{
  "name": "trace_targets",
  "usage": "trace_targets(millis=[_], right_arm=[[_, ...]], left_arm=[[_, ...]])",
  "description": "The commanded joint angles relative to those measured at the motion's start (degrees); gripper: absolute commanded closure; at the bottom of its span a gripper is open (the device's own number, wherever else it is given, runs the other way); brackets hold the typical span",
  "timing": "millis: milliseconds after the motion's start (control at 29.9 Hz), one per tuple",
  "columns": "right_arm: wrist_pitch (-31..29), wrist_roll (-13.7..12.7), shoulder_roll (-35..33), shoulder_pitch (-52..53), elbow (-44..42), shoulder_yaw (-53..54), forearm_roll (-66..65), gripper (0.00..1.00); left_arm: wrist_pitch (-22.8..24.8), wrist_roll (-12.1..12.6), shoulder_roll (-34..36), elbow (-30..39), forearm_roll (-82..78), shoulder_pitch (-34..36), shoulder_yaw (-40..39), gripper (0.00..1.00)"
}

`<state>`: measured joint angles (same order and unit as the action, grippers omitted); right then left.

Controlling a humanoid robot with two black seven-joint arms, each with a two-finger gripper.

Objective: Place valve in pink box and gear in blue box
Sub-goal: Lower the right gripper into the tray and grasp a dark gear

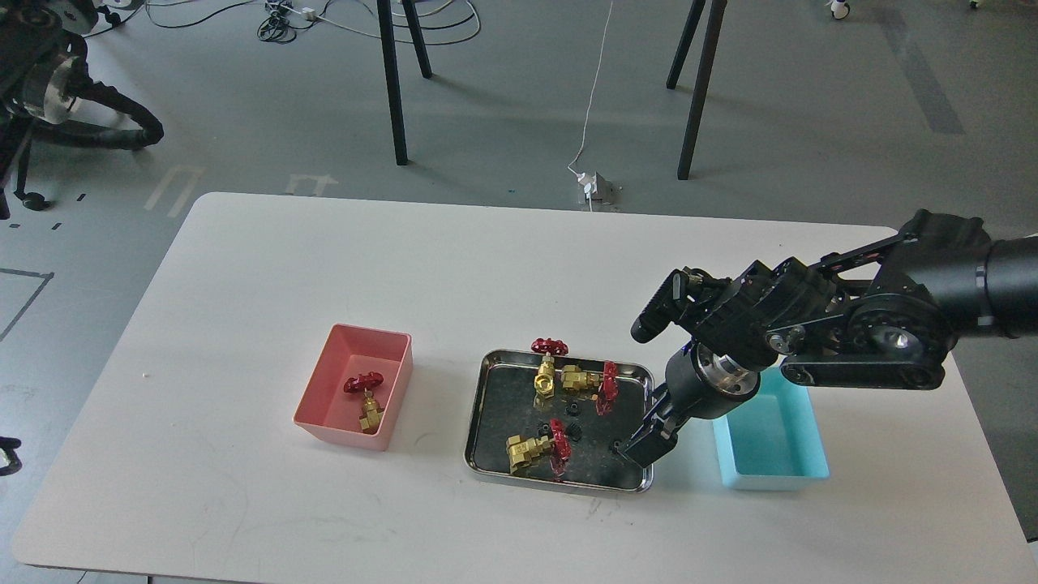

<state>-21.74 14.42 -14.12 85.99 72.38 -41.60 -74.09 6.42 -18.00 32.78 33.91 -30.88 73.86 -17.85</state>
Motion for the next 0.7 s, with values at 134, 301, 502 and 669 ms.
trace_targets(millis=[134,301,502,669], right_arm=[[0.39,1.49,6.02,-2.57,-5.4,-0.94,-0.36,0.08],[0.48,2.72,9.28,-3.19,-7.95,-1.2,-0.53,0.13],[0.56,3.34,12.53,-3.28,-10.59,-4.54,-0.8,0.15],[0.74,3.34,13.67,-4.07,-12.61,-4.8,-0.88,0.18]], left_arm=[[-0.09,-0.01,0.09,-0.24,0.11,2.07,0.01,0.01],[-0.36,-0.01,0.09,-0.25,0.11,2.34,-0.08,0.01],[-0.44,-0.01,0.09,-0.68,0.11,3.04,0.01,0.01],[-0.27,-0.01,0.09,-1.56,0.11,3.13,0.01,0.01]])
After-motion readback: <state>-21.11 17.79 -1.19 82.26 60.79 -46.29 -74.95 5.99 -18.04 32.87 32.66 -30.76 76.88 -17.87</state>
